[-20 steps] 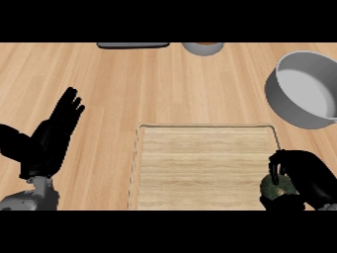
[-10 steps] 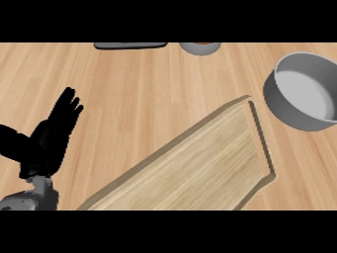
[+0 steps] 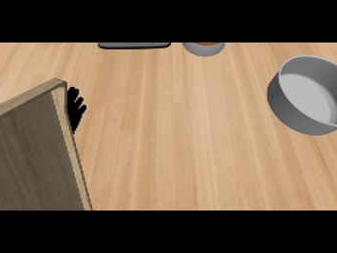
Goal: Pick the squash from the tray and place it in the pot
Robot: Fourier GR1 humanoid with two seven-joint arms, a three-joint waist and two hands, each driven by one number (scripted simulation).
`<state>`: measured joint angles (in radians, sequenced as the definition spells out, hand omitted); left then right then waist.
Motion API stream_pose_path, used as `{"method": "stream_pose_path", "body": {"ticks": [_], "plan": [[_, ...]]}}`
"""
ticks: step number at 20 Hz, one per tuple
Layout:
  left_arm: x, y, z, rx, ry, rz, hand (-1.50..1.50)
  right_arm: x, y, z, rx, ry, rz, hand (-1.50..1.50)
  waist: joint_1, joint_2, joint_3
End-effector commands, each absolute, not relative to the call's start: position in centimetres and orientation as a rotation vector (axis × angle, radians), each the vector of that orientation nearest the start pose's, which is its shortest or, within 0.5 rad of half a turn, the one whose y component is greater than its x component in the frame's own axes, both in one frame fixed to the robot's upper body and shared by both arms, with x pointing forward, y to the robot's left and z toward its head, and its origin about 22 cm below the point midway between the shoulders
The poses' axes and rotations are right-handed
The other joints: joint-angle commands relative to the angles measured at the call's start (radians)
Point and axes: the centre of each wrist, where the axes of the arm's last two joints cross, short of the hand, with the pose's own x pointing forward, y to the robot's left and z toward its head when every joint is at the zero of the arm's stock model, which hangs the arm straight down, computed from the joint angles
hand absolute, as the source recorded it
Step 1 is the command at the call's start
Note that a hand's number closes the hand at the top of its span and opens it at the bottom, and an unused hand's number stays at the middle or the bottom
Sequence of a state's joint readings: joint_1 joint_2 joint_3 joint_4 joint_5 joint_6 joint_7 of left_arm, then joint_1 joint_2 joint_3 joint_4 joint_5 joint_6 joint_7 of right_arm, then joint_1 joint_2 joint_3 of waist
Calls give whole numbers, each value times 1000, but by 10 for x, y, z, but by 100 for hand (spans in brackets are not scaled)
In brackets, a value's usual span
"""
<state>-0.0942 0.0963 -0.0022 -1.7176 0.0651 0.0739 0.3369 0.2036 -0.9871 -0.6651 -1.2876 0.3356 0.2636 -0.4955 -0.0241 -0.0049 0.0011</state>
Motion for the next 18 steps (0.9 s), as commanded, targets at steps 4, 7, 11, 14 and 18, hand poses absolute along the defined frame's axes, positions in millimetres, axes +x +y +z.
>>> {"method": "stream_pose_path", "body": {"ticks": [4,7,11,14,18], "plan": [[253,227,68,24,-1474,-3,0,135,-576,268,-1102,-1666,791,150,19,1,-1],[255,222,66,11,-1480,10,0,140,-552,281,-1041,-1707,802,150,15,1,-2],[272,222,58,16,-1484,-21,0,164,-534,297,-1020,-1703,744,150,25,6,-2],[268,235,53,18,-1469,-12,0,175,-508,300,-992,-1661,751,150,26,5,-2],[277,232,63,19,-1468,-34,0,207,-489,310,-1014,-1602,713,150,36,8,-2]]}}
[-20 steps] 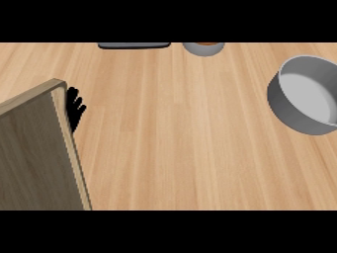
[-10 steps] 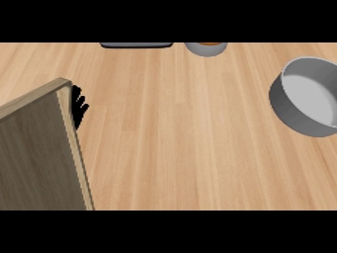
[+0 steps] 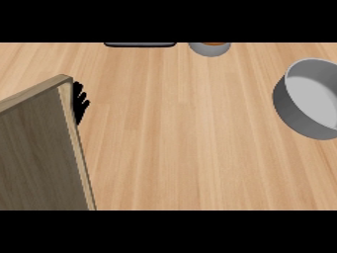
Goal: Pick the squash from the tray and place it in the pot
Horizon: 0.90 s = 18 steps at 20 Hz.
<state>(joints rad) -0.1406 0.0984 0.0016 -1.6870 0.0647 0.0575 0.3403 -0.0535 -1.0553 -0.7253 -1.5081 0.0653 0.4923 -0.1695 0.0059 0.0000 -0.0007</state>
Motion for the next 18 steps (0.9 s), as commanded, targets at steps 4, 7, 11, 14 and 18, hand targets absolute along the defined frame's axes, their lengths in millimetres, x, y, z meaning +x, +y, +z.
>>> {"method": "stream_pose_path", "body": {"ticks": [4,7,11,14,18], "plan": [[265,220,68,-4,-1488,-28,0,239,-489,278,-1017,-1545,742,150,14,4,1],[270,218,55,2,-1489,-29,0,263,-479,259,-980,-1548,726,150,13,5,1],[275,226,75,-11,-1496,-27,0,282,-456,247,-983,-1536,856,150,11,3,1],[270,212,50,-23,-1459,-9,0,285,-471,209,-837,-1446,773,150,6,4,1],[273,223,63,-4,-1490,-20,0,312,-451,188,-722,-1342,711,-150,13,4,0]]}}
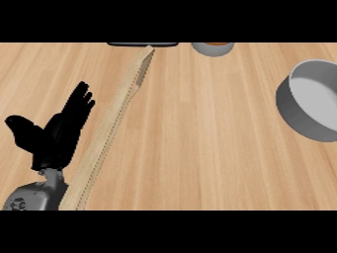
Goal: Pick the squash from the tray and place it in the pot
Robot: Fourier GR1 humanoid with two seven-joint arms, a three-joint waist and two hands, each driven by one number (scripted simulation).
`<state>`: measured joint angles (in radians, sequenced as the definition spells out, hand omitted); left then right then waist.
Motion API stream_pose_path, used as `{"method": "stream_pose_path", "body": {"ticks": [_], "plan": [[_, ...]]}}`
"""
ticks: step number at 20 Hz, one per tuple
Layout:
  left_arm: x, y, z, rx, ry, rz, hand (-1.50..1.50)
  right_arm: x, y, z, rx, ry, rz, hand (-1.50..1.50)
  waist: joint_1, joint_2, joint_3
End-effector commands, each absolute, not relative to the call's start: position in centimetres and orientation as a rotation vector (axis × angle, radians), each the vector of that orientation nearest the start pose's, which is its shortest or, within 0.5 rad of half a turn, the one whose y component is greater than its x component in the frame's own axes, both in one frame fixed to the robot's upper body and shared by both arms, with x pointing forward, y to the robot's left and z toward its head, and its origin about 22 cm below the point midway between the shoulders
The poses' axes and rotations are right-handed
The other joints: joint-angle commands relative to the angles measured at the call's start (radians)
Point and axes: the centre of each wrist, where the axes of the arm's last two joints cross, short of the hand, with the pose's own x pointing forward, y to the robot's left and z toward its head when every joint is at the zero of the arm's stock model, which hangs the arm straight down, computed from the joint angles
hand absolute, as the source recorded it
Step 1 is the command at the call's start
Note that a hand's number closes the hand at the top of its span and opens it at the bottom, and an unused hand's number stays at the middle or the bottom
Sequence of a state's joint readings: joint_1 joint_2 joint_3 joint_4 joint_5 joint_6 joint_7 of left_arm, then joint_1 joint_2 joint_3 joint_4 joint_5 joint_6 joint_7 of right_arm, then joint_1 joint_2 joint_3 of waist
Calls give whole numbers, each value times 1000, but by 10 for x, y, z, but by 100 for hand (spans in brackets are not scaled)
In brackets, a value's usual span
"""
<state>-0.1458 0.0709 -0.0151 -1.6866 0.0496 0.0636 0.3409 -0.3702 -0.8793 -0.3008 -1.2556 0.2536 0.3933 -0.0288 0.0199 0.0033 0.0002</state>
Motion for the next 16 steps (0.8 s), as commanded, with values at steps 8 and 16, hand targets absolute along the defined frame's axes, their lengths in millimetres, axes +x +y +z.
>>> {"method": "stream_pose_path", "body": {"ticks": [8,16], "plan": [[269,240,56,11,-1474,-27,0,333,-447,175,-509,-1529,380,-150,-13,-3,-1],[266,239,58,18,-1483,-18,0,302,-512,206,-628,-1707,13,-150,-16,-2,0]]}}
